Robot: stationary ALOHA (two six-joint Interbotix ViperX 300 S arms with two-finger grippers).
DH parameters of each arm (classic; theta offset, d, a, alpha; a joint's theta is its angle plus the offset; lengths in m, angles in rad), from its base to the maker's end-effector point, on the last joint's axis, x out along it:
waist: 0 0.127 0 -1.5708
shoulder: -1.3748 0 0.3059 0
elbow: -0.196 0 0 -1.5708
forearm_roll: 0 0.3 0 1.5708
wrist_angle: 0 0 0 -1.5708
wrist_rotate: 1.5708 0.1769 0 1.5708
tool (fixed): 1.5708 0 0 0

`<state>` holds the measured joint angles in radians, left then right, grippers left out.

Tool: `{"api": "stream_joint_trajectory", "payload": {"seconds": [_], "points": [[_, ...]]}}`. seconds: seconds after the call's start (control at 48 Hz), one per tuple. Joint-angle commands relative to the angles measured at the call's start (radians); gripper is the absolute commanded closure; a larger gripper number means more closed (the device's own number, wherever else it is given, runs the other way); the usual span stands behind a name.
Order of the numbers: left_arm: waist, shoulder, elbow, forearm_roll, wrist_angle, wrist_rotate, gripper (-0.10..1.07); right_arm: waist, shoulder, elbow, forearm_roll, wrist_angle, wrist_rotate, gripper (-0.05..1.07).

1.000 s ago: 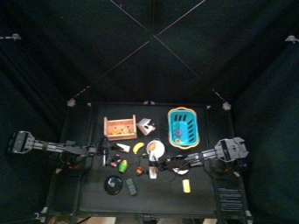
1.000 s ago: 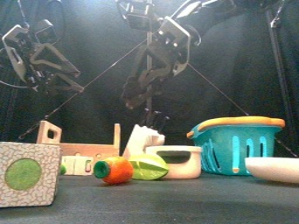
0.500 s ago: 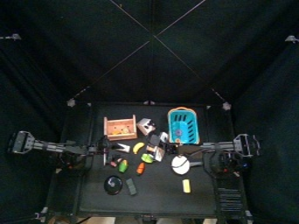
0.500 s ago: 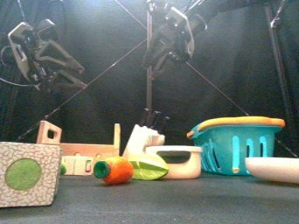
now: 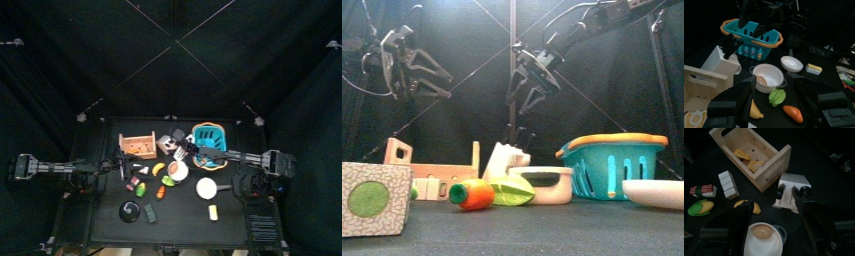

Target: Grab cleaver handle

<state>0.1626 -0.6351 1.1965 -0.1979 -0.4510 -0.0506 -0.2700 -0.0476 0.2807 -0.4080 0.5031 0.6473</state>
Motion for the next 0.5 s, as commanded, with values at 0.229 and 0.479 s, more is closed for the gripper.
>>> {"api": "stream_joint_trajectory", "payload": {"seconds": [0.229,0.479], "points": [[0.0,-0.002,0.011,0.003,-0.014,0.0,0.1,-0.003,0.114,-0.141,-0.044,0.103,-0.002,0.06],[-0.003,-0.018,0.025,0.002,-0.014,0.0,0.1,0.003,0.126,-0.166,-0.063,0.176,0.0,0.06]]}}
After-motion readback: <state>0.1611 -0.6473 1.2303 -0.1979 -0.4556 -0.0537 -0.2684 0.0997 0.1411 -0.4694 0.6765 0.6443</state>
